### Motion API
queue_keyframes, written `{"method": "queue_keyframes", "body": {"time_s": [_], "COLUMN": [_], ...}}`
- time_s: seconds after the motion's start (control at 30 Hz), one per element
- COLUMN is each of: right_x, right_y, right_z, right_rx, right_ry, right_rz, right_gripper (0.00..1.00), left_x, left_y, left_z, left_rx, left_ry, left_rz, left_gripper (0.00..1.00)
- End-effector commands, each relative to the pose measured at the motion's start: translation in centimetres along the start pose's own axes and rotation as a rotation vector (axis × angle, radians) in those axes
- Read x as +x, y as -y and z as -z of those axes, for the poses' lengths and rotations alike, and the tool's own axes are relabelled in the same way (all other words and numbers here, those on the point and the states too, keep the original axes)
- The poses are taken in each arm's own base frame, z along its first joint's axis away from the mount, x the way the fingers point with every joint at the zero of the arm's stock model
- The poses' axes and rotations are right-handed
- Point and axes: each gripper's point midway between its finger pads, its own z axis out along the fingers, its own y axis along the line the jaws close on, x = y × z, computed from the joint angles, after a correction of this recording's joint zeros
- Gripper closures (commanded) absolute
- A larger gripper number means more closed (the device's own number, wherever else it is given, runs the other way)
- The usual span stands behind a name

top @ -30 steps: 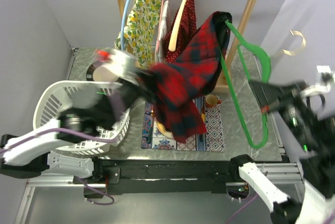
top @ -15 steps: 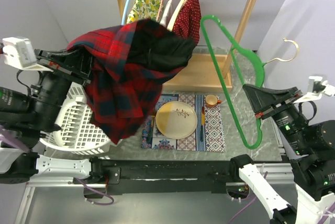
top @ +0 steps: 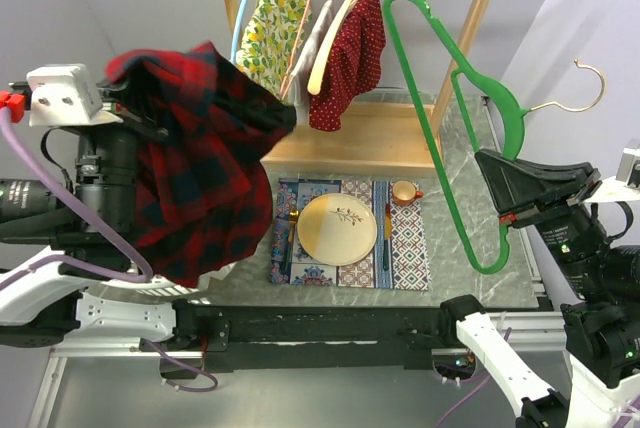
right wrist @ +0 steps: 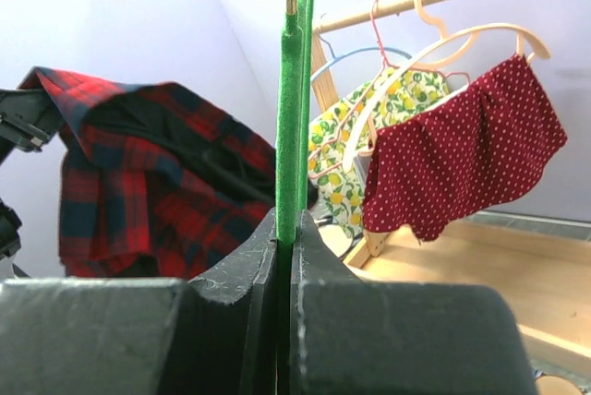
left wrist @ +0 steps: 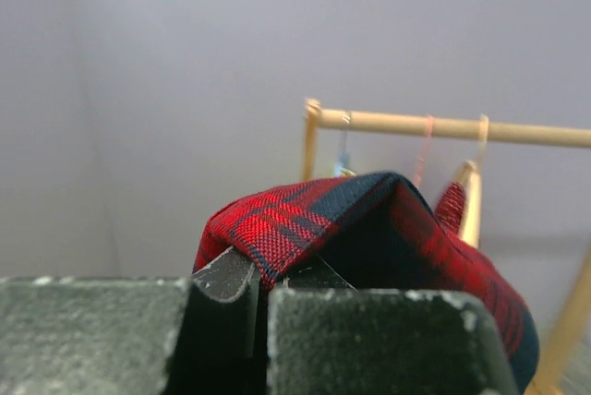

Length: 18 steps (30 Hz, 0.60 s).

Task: Remove the skirt from the hanger

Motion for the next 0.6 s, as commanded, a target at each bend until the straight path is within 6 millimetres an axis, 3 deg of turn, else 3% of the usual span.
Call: {"method": "queue_keyframes", "body": {"time_s": [0.0, 0.1, 0.2, 0.3, 0.37, 0.53, 0.57], "right_x": [-3.3, -2.9, -2.4, -1.6, -1.0, 0.3, 0.7], "right_y": [-1.7, -1.4, -0.4, 0.8, 1.4, 2.3, 2.5], "right_z": [1.1, 0.4, -0.5, -1.4, -1.9, -2.7, -2.8], "right_rx": [-0.044, -0.046, -0.014, 0.026, 0.044, 0.056, 0.058], "right_ry": [0.121, 0.113, 0.104, 0.073, 0.053, 0.017, 0.009], "right_rz": [0.053, 0.041, 0.034, 0.033, 0.035, 0.047, 0.049], "right_gripper": [1.00, 1.00, 1.00, 1.00, 1.00, 1.00, 1.00], "left_x": [-4.7, -5.7, -4.3, -1.7, -0.5, -1.3, -2.3], "left_y": [-3.9, -3.4, -2.9, -4.9, -7.2, -11.5, -12.3], "left_z": [-0.6, -1.7, -3.4, -5.1, -5.2, -4.4, -4.2], "left_rx": [-0.136, -0.142, -0.199, -0.333, -0.440, -0.566, -0.592], "left_ry": [0.169, 0.185, 0.175, 0.143, 0.122, 0.128, 0.129], "left_rz": [-0.065, -0.083, -0.178, -0.293, -0.338, -0.358, -0.362], "left_gripper": [0.99, 0.99, 0.99, 0.99, 0.99, 0.99, 0.99]}}
